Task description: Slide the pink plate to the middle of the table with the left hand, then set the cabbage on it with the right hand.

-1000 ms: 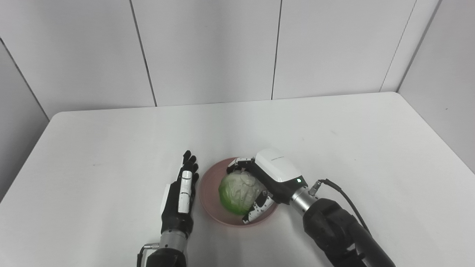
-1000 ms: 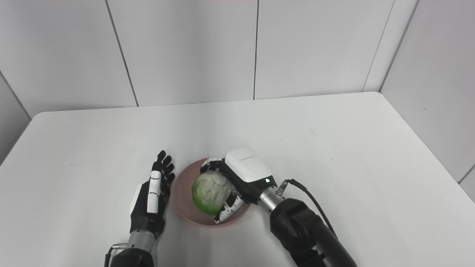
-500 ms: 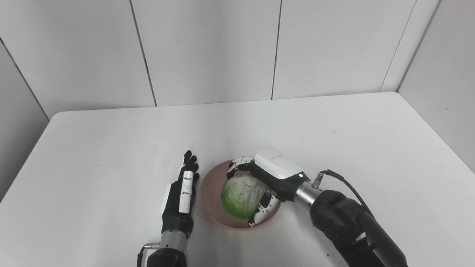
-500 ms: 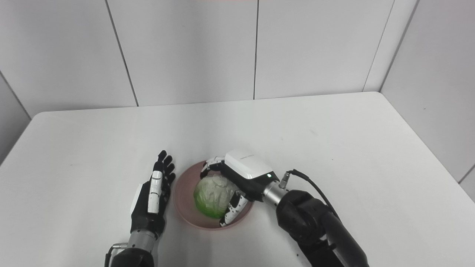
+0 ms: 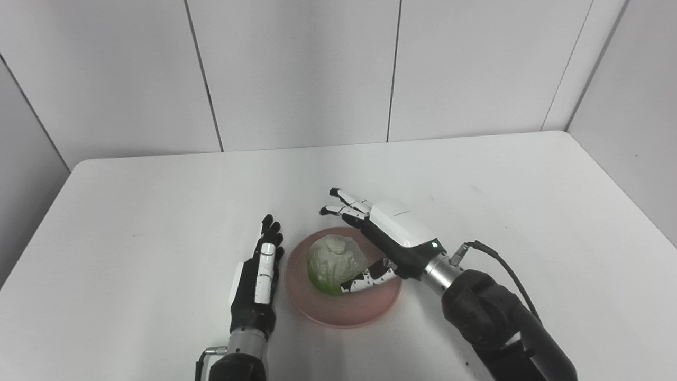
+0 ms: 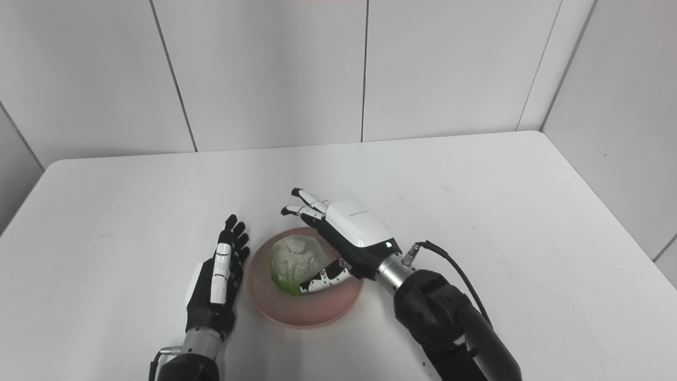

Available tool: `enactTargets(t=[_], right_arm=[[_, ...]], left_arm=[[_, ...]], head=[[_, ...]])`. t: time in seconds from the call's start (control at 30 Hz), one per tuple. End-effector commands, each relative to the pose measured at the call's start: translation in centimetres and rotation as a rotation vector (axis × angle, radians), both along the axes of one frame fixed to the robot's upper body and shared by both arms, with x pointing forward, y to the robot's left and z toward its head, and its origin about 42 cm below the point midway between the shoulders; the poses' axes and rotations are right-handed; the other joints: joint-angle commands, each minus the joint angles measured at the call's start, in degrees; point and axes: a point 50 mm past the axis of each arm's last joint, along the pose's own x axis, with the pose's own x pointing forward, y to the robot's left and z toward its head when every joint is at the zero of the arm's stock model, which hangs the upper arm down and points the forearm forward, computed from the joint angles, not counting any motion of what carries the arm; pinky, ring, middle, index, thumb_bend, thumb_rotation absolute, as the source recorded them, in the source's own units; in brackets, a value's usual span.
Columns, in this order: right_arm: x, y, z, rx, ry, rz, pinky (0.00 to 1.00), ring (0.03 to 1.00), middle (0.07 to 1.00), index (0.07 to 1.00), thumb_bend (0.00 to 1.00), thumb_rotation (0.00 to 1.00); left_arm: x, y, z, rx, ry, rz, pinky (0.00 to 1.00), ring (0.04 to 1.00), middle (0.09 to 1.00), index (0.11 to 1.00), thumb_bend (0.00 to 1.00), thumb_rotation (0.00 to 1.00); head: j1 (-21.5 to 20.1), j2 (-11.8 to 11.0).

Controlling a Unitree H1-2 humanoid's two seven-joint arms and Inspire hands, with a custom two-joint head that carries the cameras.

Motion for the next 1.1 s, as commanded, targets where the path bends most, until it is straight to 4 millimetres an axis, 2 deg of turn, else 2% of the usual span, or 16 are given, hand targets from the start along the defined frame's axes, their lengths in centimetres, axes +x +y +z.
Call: enactTargets(t=[0.0, 0.17, 0.33, 0.47, 0.5, 0.53, 0.57, 0.6, 0.67, 0.83, 1.07], right_arm=[[0.3, 0.2, 1.6, 0.046, -0.079, 0.032, 0.79, 0.950, 0.998, 0.853, 0.70, 0.19], [0.2, -0.3, 1.7, 0.075, -0.048, 0.036, 0.80, 0.954, 0.995, 0.863, 0.68, 0.21], [-0.4, -1.4, 1.4, 0.143, -0.008, -0.009, 0.77, 0.908, 0.971, 0.902, 0.72, 0.31], [-1.5, -2.1, 1.5, 0.187, 0.013, -0.047, 0.68, 0.859, 0.960, 0.953, 0.73, 0.55], [-1.9, -2.1, 1.5, 0.245, 0.035, -0.065, 0.68, 0.867, 0.968, 0.964, 0.73, 0.59], [-2.2, -2.2, 1.5, 0.287, 0.052, -0.078, 0.73, 0.904, 0.990, 0.986, 0.72, 0.61], [-2.5, -2.2, 1.4, 0.325, 0.064, -0.099, 0.73, 0.904, 0.990, 0.986, 0.72, 0.61], [-2.7, -2.2, 1.4, 0.348, 0.072, -0.113, 0.77, 0.920, 0.996, 0.995, 0.71, 0.70], [-2.7, -2.3, 1.3, 0.363, 0.087, -0.130, 0.82, 0.951, 1.000, 0.999, 0.70, 0.79], [-2.8, -2.4, 0.9, 0.420, 0.153, -0.182, 0.90, 0.994, 1.000, 1.000, 0.69, 0.93], [-3.5, -1.9, -0.9, 0.584, 0.163, -0.327, 1.00, 1.000, 1.000, 1.000, 0.67, 1.00]], left_arm=[[0.6, -0.9, 1.0, -0.024, -0.021, -0.020, 1.00, 1.000, 1.000, 1.000, 0.65, 1.00], [0.7, -0.9, 1.1, -0.008, -0.034, -0.009, 1.00, 1.000, 1.000, 1.000, 0.64, 1.00], [0.9, -0.5, 1.0, -0.012, -0.029, -0.003, 1.00, 1.000, 1.000, 1.000, 0.65, 1.00], [1.0, -0.2, 1.0, 0.000, -0.032, -0.010, 1.00, 1.000, 1.000, 1.000, 0.65, 1.00], [1.0, -0.2, 1.0, 0.002, -0.034, -0.009, 1.00, 1.000, 1.000, 1.000, 0.65, 1.00], [1.1, -0.1, 0.9, 0.003, -0.035, -0.008, 1.00, 1.000, 1.000, 1.000, 0.65, 1.00], [1.1, 0.0, 0.8, 0.006, -0.038, -0.011, 1.00, 1.000, 1.000, 1.000, 0.65, 1.00], [1.1, 0.1, 0.8, 0.008, -0.039, -0.013, 1.00, 1.000, 1.000, 1.000, 0.65, 1.00], [1.2, 0.2, 0.7, 0.019, -0.050, -0.015, 1.00, 1.000, 1.000, 1.000, 0.66, 1.00], [1.2, 0.6, 0.6, 0.051, -0.075, -0.002, 1.00, 1.000, 1.000, 1.000, 0.66, 1.00], [1.2, 0.9, 0.6, 0.068, -0.090, -0.010, 1.00, 1.000, 1.000, 1.000, 0.64, 1.00]], head=[[0.19, 0.03], [0.34, 0.04], [0.15, -0.06], [-0.29, -0.17], [-0.50, -0.29], [-0.52, -0.32], [-0.52, -0.56], [-0.52, -0.56], [-0.34, -0.66], [-0.53, -0.68], [-0.66, -0.56]])
